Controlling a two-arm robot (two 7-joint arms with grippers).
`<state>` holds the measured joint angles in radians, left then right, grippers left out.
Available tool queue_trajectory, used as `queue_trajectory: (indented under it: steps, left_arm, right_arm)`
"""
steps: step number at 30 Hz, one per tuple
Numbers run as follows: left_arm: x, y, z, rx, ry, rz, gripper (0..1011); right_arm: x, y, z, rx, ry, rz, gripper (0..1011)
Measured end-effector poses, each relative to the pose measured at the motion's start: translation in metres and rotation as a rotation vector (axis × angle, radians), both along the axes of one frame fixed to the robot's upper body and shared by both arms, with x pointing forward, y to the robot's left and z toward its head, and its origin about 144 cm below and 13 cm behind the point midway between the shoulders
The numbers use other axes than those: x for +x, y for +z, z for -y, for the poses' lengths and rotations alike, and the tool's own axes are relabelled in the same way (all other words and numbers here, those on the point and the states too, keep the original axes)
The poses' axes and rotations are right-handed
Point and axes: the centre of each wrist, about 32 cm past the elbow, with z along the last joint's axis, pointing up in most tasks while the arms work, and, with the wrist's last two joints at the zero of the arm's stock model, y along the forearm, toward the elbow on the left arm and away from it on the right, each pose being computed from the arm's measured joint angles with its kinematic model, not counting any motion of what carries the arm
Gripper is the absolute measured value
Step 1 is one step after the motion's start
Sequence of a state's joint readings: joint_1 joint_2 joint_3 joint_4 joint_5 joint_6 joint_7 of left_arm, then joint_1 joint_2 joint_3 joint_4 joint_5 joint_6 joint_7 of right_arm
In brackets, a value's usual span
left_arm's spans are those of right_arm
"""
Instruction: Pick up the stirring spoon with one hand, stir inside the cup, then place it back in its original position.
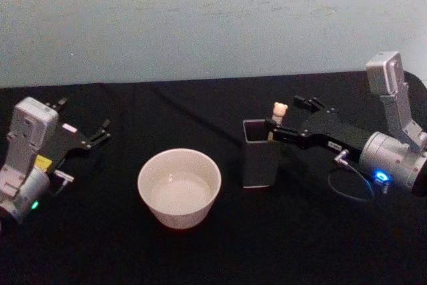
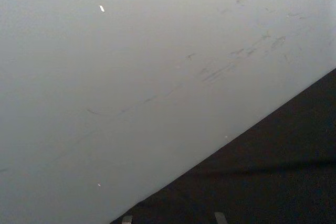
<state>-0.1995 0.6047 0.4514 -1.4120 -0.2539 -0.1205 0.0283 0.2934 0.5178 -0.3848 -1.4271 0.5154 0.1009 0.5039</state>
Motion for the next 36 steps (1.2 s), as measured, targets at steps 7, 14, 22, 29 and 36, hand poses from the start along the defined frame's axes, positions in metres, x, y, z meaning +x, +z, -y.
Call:
queue_trajectory:
  steps: [7, 14, 22, 29, 36]
  left_arm:
    - [0.0, 0.0, 0.0, 0.0, 0.0, 0.0, 1001]
    - [0.0, 0.0, 0.0, 0.0, 0.0, 0.0, 1001]
    - [0.0, 0.0, 0.0, 0.0, 0.0, 0.0, 1001]
    - [0.0, 0.0, 0.0, 0.0, 0.0, 0.0, 1001]
    - [0.0, 0.0, 0.0, 0.0, 0.0, 0.0, 1001]
  right_arm:
    - [0.0021, 0.0001, 0.0, 0.004, 0.007, -0.013, 1000]
    - [0.0028, 0.0004, 0.0005, 0.008, 0.012, -0.027, 1000]
    - [0.0028, 0.0004, 0.0005, 0.008, 0.012, -0.026, 1000]
    - [0.0028, 0.0005, 0.0005, 0.008, 0.011, -0.026, 1000]
    - [0.0028, 0.0005, 0.0006, 0.008, 0.011, -0.025, 932]
